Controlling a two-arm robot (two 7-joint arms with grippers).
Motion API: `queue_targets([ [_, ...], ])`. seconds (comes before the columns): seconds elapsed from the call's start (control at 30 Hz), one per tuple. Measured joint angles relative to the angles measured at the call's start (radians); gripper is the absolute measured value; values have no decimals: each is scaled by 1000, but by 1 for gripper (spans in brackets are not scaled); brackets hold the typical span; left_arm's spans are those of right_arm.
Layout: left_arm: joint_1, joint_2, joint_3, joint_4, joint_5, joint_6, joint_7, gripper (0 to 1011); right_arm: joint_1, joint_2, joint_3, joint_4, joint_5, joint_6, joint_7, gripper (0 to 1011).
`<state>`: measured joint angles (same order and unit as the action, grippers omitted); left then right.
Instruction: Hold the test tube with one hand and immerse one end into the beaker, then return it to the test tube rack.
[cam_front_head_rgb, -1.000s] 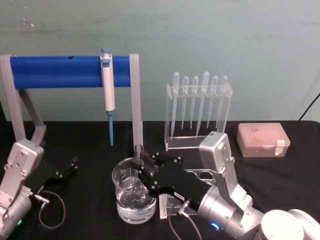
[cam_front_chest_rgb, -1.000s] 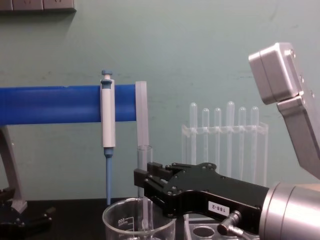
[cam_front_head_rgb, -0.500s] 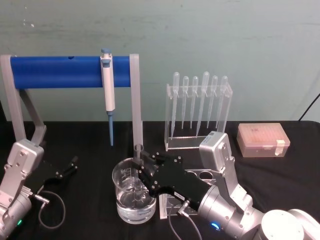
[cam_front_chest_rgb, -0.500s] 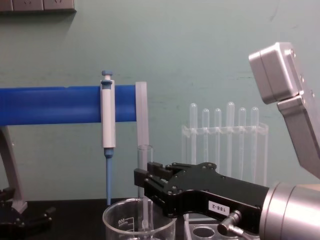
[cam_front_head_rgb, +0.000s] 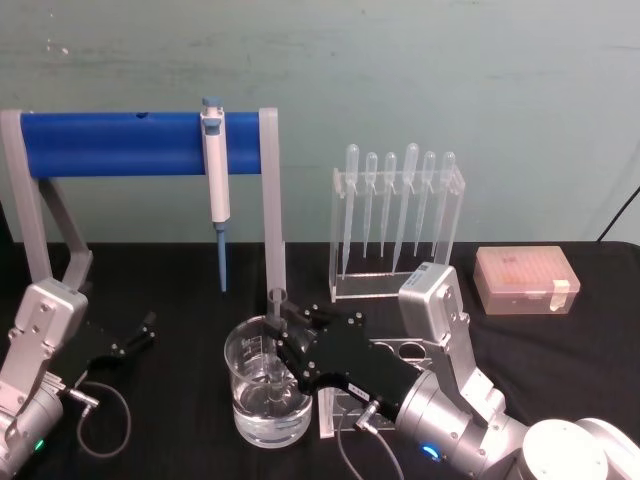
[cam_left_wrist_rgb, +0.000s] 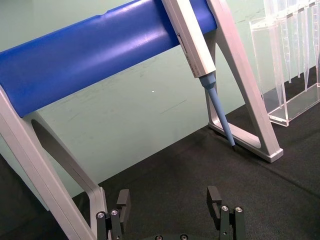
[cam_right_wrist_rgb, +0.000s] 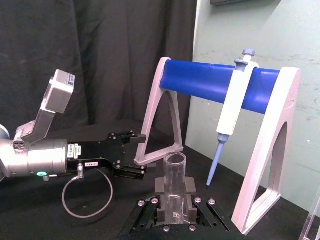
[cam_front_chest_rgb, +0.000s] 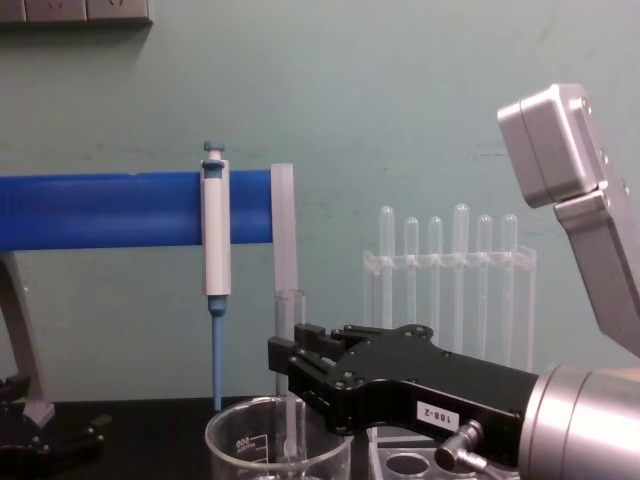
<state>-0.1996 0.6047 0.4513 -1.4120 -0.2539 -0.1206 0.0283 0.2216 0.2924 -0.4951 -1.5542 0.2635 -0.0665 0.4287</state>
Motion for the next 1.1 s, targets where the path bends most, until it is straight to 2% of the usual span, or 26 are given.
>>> queue_targets([
  [1.1, 0, 0, 0, 0, 0, 0, 0, 1000, 0, 0, 0, 0, 0, 0, 0, 224],
])
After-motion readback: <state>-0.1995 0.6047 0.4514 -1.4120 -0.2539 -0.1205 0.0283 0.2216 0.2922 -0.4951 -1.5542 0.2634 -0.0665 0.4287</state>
